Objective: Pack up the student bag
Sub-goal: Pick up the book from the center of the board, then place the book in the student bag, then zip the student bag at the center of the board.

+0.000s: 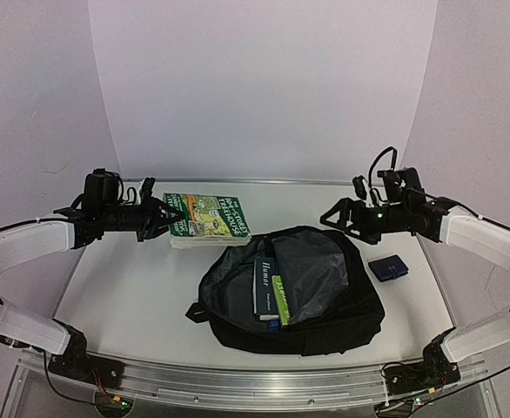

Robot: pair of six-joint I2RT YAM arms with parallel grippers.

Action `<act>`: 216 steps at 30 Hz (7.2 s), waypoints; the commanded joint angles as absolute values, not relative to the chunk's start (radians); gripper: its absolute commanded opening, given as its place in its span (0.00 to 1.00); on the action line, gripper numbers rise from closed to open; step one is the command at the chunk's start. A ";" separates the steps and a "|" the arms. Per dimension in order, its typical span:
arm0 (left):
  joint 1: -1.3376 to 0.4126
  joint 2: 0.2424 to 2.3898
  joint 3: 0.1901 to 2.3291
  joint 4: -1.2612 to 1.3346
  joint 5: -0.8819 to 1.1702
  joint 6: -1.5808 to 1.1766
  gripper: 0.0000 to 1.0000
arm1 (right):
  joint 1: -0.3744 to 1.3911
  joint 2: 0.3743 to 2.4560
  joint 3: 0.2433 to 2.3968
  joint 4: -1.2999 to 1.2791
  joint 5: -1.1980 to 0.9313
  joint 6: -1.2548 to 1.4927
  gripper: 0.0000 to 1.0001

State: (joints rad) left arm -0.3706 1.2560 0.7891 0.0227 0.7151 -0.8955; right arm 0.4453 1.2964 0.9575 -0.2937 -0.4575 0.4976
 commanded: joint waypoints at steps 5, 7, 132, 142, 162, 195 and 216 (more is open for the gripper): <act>-0.364 1.193 0.787 0.106 0.754 -0.921 0.00 | 0.441 1.245 0.858 -0.339 -0.469 0.485 0.95; -0.364 1.200 0.786 0.120 0.775 -0.928 0.00 | 0.441 1.259 0.842 -0.335 -0.517 0.478 0.89; -1.002 2.104 1.615 -0.062 0.536 -0.761 0.33 | 0.478 1.196 0.979 -0.055 -0.742 0.617 0.00; -0.938 1.764 1.363 -0.202 0.230 -0.658 0.66 | 0.557 1.185 0.997 -0.063 -0.597 0.601 0.00; -0.721 1.340 1.037 -0.334 0.110 -0.691 0.84 | 0.861 1.579 1.188 0.046 -0.240 0.694 0.02; -0.866 1.345 1.095 -0.322 0.192 -0.450 0.88 | 0.950 1.470 1.288 -0.264 0.095 0.554 0.98; -1.280 1.803 1.326 -0.241 0.282 -0.446 0.64 | 0.713 1.186 0.950 -0.244 0.011 0.685 0.98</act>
State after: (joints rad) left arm -1.2728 1.7493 1.2640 -0.2969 0.3035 -0.4267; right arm 0.7101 1.2422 0.9836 -0.2787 0.0292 0.6468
